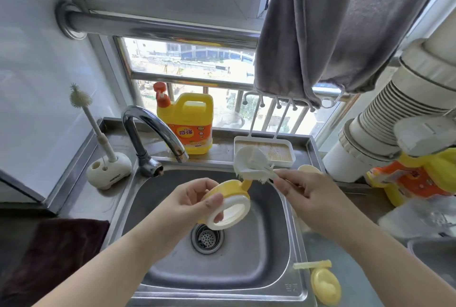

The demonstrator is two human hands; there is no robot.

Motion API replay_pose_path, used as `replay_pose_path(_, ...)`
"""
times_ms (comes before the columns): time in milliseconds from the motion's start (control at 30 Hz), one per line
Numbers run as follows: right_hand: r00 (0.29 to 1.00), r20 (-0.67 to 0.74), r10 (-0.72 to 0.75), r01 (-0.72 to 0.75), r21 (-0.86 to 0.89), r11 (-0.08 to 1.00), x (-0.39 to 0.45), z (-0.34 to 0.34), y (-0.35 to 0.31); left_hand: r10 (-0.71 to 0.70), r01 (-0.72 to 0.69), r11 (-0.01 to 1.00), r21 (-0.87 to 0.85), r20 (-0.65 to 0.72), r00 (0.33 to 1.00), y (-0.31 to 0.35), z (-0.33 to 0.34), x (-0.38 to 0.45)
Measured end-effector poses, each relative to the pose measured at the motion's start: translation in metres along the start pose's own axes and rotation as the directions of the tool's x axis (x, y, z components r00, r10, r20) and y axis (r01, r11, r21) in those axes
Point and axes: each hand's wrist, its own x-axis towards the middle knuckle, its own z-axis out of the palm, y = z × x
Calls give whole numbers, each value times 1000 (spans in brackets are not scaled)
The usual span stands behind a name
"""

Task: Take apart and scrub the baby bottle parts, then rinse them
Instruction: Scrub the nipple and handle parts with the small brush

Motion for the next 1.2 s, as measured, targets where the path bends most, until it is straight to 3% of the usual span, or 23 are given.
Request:
replay_pose_path(167,999,-37,34,-30,104,994,11,0,-3,61,-59,996,-60,41,997,2,-5,1)
replay_pose_path(300,995,101,-9,-8,167,986,-5,6,-5,69,-72,988,-140,-27,997,3,-18,1)
replay_pose_path(467,998,-46,31,-20,208,978,12,4,-9,85,-82,983,-162,15,996,2,-11,5)
replay_pose_path(567,996,89,-22,6,180,984,0,12,-14,96,-96,970,-223,-11,995,3,-14,6)
replay_pose_path(700,998,18,60,-61,69,996,-3,14,2,123,-115,982,-147,45,991,2,-5,6)
replay_pose_path(833,994,105,-15,4,107,994,-4,13,-4,131,-125,985,-115,45,990,1,-4,9)
replay_pose_path(933,997,25,76,-78,60,995,0,10,3,162,-150,980,-130,89,983,0,-8,10)
replay_pose_path(1067,997,75,35,-43,110,993,-6,11,-1,138,-132,987,-94,70,988,-1,-11,10)
replay_pose_path(1200,994,8,111,-111,113,987,-5,10,4,121,-116,990,-77,71,990,-1,-11,11)
